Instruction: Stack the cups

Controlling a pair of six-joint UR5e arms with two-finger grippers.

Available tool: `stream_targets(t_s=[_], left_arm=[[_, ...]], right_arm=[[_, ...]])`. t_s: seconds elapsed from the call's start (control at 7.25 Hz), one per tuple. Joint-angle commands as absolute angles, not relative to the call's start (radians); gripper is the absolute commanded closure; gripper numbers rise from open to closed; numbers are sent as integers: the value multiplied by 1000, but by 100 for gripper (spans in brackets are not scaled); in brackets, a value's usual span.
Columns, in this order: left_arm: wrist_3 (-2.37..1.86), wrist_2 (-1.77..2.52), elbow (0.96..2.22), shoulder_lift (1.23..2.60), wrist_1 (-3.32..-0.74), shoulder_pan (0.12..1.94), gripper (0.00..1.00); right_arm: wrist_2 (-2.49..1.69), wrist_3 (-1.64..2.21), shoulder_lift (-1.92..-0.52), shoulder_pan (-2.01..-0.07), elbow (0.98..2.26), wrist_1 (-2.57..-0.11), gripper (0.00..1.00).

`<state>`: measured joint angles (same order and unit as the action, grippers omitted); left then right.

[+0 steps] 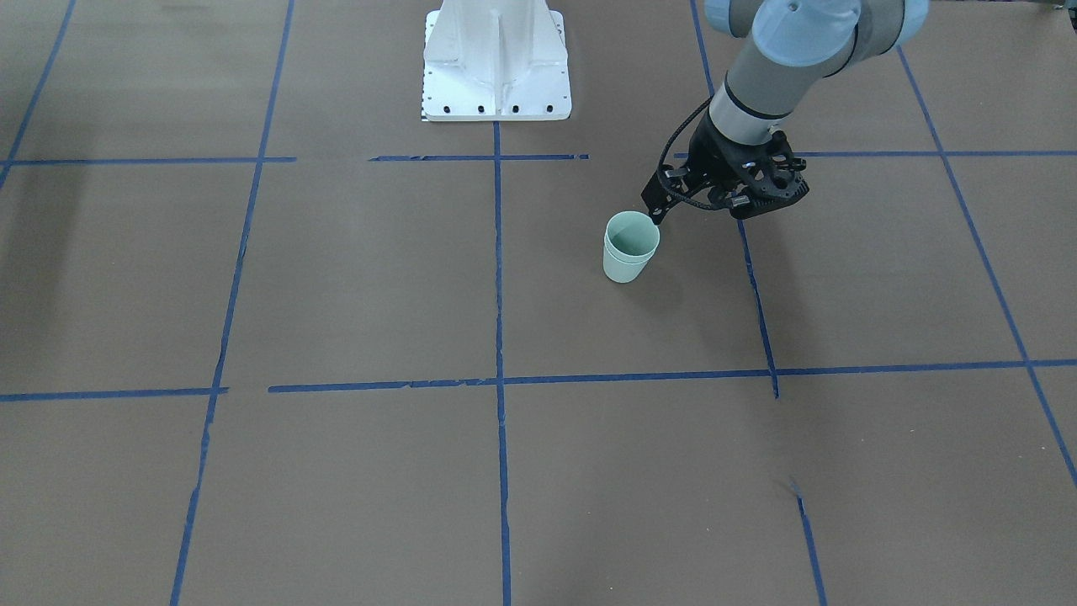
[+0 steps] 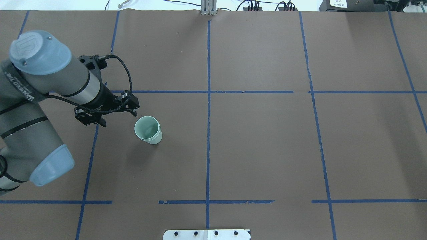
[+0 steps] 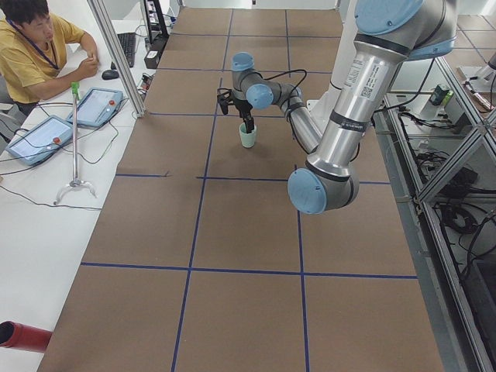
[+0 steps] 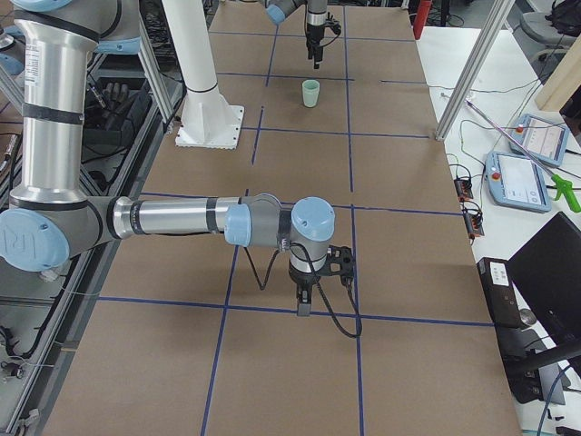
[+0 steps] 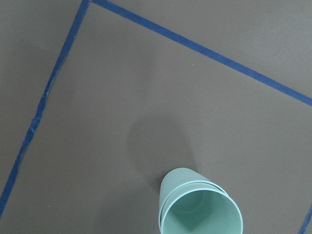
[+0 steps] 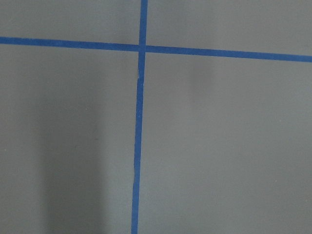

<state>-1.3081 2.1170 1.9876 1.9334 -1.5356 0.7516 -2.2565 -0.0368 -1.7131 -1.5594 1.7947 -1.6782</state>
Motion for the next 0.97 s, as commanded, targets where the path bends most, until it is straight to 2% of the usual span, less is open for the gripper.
stream_targets(t_s=[0.0,0.41,0.55,0.69,0.83], left_arm=[[-938,2181,2002,1792,-1546,910,0],[-295,2215,1980,1520,-1543,1240,0],[-106,2212,1933,1446,-1546,1364,0],[128,2214,1833,1439,-1543,1500,0],[193,2214,1768,1437,-1540,1575,0]], right_arm=[[-2256,-37,-1712,-1560,1795,-1678,0],[-2256,-37,-1713,-1559,1795,-1678,0],[-2256,-37,-1713,-1560,1795,-1678,0],[-2256,-37,-1712,-1559,1795,-1678,0],[-2256,-37,-1712,-1560,1795,-1678,0]])
